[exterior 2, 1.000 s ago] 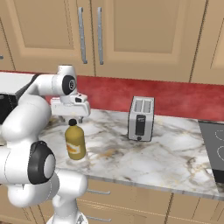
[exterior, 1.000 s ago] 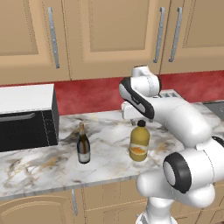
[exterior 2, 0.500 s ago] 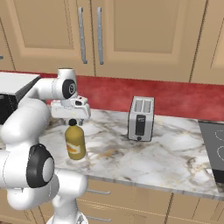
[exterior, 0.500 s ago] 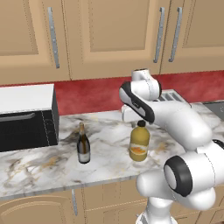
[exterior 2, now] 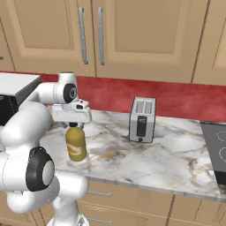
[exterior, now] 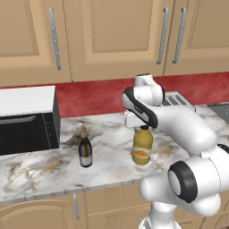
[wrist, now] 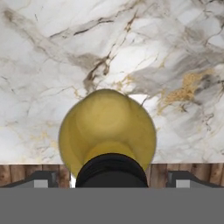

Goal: There is a wine glass and glass cup on the dining counter. Place the wine bottle next to the wine glass and the juice bottle next to the glass cup.

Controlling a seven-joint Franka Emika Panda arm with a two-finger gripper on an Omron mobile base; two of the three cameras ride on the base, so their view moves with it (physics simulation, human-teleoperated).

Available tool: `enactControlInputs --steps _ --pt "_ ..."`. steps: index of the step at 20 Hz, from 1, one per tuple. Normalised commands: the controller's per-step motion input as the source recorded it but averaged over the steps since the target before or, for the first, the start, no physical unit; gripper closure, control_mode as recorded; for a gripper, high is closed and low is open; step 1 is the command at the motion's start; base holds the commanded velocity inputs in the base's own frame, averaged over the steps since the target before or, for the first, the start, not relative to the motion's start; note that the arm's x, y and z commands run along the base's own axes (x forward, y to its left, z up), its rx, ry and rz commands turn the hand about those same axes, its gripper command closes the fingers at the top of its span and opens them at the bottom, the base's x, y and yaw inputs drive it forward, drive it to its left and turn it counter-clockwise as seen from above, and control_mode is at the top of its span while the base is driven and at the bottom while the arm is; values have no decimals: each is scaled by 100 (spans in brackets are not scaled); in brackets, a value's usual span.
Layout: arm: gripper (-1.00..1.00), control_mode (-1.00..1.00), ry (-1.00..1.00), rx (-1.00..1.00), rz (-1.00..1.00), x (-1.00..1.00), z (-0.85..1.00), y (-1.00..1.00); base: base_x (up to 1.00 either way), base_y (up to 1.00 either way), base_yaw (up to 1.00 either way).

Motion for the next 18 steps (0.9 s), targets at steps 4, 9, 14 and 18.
enactControlInputs --steps 4,9,14,18 --pt "100 -100 0 0 0 5 -18 0 0 0 0" --pt "100 -100 0 0 0 1 -7 0 0 0 0" --pt "100 -100 -11 0 0 -20 20 3 0 0 0" --pt "100 -100 -16 0 0 -38 46 3 0 0 0"
